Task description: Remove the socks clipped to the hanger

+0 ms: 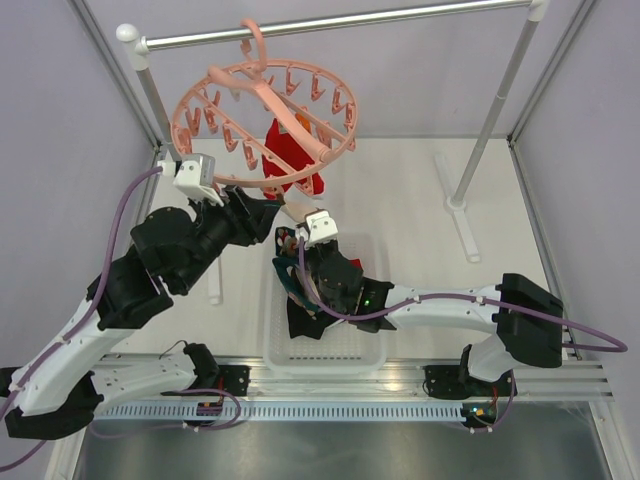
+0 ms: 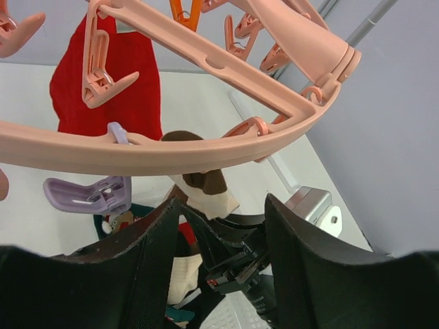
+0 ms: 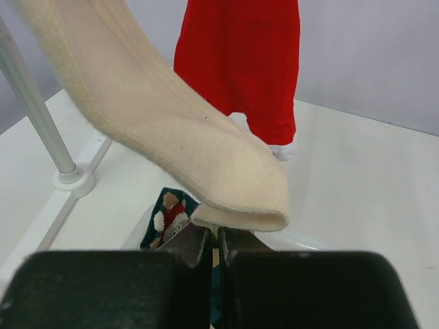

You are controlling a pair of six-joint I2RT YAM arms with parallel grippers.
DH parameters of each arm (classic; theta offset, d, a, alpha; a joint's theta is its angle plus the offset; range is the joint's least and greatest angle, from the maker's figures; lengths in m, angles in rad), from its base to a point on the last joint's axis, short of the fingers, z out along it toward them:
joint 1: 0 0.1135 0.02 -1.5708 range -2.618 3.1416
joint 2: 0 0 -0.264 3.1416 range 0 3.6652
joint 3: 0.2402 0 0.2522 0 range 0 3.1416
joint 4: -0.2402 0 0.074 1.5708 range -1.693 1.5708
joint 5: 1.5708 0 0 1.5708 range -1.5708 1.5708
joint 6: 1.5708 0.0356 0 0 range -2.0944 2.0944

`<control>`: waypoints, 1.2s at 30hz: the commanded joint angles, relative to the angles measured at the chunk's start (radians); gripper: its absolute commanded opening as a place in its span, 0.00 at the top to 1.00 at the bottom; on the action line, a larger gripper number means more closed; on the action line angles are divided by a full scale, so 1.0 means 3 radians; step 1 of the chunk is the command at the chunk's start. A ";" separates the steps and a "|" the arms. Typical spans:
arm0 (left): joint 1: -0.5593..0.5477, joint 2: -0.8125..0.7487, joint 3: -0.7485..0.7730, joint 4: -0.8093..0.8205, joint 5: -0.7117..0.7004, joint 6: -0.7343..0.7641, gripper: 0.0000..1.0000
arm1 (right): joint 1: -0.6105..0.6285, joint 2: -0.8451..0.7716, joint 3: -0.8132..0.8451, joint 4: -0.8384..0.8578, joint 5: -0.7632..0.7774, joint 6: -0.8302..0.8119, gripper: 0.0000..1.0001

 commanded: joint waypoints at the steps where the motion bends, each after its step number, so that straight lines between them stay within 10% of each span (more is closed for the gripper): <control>1: -0.0003 0.0049 0.0081 0.0192 -0.0073 -0.0003 0.42 | -0.0007 0.0042 0.0161 0.0028 0.0038 -0.0011 0.99; 36: 0.0002 0.0249 0.0050 0.0427 -0.0512 0.0176 0.44 | 0.0003 0.0231 0.0406 -0.0182 0.0008 0.0040 0.99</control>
